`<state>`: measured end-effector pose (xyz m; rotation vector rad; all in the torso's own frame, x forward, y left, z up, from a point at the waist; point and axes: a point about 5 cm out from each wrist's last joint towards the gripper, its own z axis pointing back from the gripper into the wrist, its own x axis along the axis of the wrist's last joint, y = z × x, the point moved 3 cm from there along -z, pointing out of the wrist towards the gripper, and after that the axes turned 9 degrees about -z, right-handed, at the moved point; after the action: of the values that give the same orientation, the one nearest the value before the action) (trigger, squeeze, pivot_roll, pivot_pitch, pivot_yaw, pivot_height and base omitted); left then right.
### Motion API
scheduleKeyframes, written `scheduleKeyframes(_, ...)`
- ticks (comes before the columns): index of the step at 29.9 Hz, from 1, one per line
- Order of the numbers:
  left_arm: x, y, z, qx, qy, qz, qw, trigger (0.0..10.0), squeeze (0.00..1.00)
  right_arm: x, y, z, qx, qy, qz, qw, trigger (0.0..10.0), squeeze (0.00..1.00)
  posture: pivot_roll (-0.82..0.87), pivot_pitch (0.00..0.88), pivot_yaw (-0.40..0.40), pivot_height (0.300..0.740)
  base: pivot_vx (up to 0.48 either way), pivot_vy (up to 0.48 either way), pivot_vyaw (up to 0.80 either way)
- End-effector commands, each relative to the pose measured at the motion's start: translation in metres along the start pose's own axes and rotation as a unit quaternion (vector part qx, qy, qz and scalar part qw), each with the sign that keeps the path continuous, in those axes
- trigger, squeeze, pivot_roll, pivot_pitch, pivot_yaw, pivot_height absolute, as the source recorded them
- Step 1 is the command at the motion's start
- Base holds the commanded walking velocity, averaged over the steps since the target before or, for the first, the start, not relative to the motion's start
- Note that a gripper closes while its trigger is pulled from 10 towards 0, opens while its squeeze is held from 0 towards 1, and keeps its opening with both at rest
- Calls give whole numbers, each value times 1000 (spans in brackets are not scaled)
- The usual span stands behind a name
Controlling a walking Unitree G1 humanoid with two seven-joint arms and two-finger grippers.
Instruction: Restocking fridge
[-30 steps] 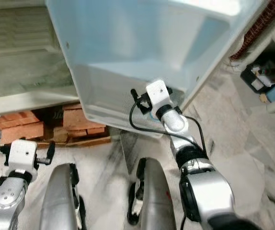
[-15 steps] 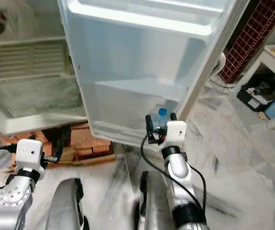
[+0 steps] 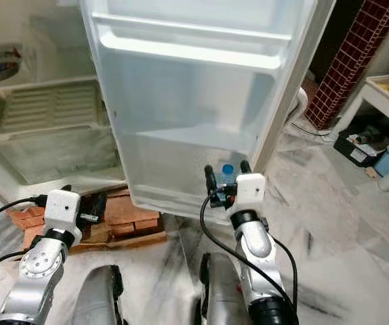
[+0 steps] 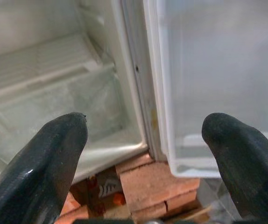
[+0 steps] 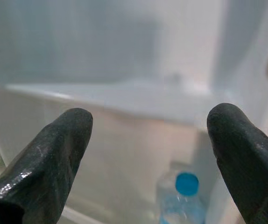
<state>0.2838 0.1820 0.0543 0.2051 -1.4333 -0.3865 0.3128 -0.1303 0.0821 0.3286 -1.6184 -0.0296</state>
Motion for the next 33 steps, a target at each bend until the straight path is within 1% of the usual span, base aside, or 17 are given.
scheduleKeyframes(1, 2, -7, -2, -15, -7, -2, 1000, 10000, 0, 0, -2, -3, -5, 7, -6, 1000, 10000, 0, 69, 0, -36, 692, 0, 0, 0)
scheduleKeyframes(2, 2, -7, -2, -15, -7, -2, 1000, 10000, 0, 0, -2, -3, -5, 7, -6, 1000, 10000, 0, 69, 0, -36, 692, 0, 0, 0)
scheduleKeyframes(6, 1, -10, -4, -19, -9, -3, 1000, 10000, 0, -5, -3, -2, -8, 17, -13, 1000, 10000, 0, 64, 0, -31, 727, 0, 0, 0)
scheduleKeyframes(9, 2, -12, -5, -23, -12, -3, 1000, 10000, 0, -7, -4, -2, -10, 23, -17, 1000, 10000, 0, 60, 0, -27, 740, 0, 0, 0)
scheduleKeyframes(15, 2, -14, -6, -26, -13, -6, 1000, 10000, 0, -13, -7, -1, -14, 41, -24, 999, 10000, 0, 48, 0, -19, 740, 0, 0, 0)
scheduleKeyframes(18, 3, -16, -6, -29, -15, -9, 999, 10000, 0, -18, -12, 1, -26, 52, -16, 998, 10000, 0, 42, 0, -19, 740, 0, 0, 0)
scheduleKeyframes(21, 2, -17, -6, -30, -15, -10, 999, 10000, 0, -22, -13, 3, -32, 59, -25, 997, 10000, 0, 42, 0, -20, 740, 0, 0, 0)
scheduleKeyframes(29, 1, -18, -5, -30, -13, -14, 999, 10000, 0, -29, -12, 5, -35, 77, -14, 996, 10000, 0, 50, 0, -30, 740, -360, 0, 0)
scheduleKeyframes(31, 0, -19, -4, -31, -12, -17, 999, 10000, 0, -31, -10, 6, -26, 80, -27, 996, 10000, 0, 56, 0, -37, 740, -412, 0, 0)
scheduleKeyframes(33, 0, -19, -3, -31, -12, -18, 999, 10000, 0, -30, -10, 6, -23, 78, -23, 996, 10000, 0, 57, 0, -38, 740, -390, 0, 0)
